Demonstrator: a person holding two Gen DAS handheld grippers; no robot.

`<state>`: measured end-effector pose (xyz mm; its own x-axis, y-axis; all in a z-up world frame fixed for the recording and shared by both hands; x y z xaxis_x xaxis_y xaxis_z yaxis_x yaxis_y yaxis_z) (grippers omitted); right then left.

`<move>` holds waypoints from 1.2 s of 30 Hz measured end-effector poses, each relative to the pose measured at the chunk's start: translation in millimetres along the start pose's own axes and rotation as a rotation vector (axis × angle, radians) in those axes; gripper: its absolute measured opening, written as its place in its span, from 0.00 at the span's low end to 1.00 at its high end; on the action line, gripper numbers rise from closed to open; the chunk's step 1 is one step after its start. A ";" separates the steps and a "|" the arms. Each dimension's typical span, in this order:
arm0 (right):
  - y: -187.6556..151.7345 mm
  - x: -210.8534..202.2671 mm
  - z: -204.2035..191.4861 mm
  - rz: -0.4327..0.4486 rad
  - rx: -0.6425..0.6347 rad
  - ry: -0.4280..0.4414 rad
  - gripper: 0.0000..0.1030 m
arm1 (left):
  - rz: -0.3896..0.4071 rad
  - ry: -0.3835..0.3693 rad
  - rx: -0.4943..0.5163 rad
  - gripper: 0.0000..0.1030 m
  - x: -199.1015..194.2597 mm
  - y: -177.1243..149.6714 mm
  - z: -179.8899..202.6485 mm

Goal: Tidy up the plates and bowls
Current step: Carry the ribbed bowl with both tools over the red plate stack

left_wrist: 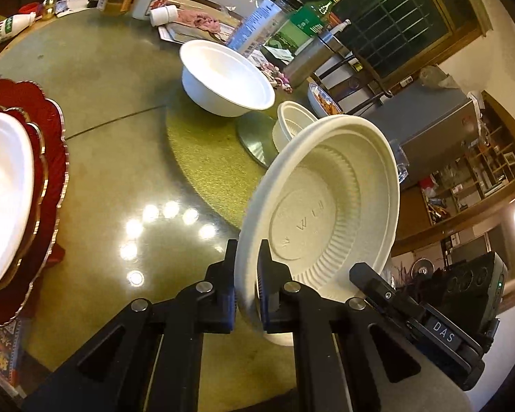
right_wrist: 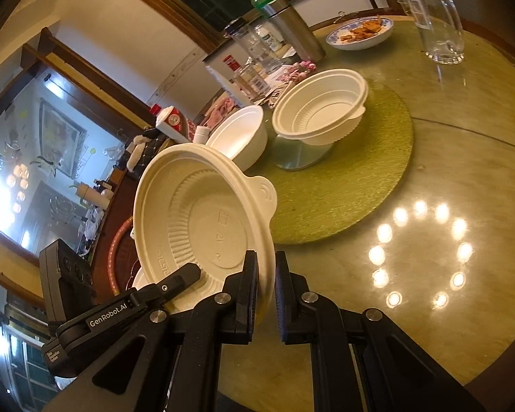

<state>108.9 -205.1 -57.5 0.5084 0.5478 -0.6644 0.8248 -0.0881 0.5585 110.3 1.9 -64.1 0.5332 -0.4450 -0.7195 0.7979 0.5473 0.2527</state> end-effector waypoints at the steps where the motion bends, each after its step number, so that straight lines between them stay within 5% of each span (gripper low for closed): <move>1: 0.7 0.7 -2.5 -0.001 -0.004 0.003 0.09 | 0.006 -0.001 0.000 0.07 -2.7 0.6 -1.1; 36: -12.0 85.4 -157.2 -0.135 -0.207 0.199 0.09 | 0.289 0.151 -0.114 0.08 -123.1 42.2 -112.2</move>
<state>103.5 -26.5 -42.9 0.3226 0.6967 -0.6408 0.8036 0.1562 0.5743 46.7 159.2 -37.5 0.6785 -0.1548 -0.7182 0.5788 0.7147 0.3928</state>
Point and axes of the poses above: each gripper's, at about its wrist camera, not at the fingertips, and x roughly the way its jaws point, z to its right, y to its top, the point moved 6 cm from there along x, roughly the way its jaws point, and after that the axes turned 12 degrees about -x, right-handed, at the moved point
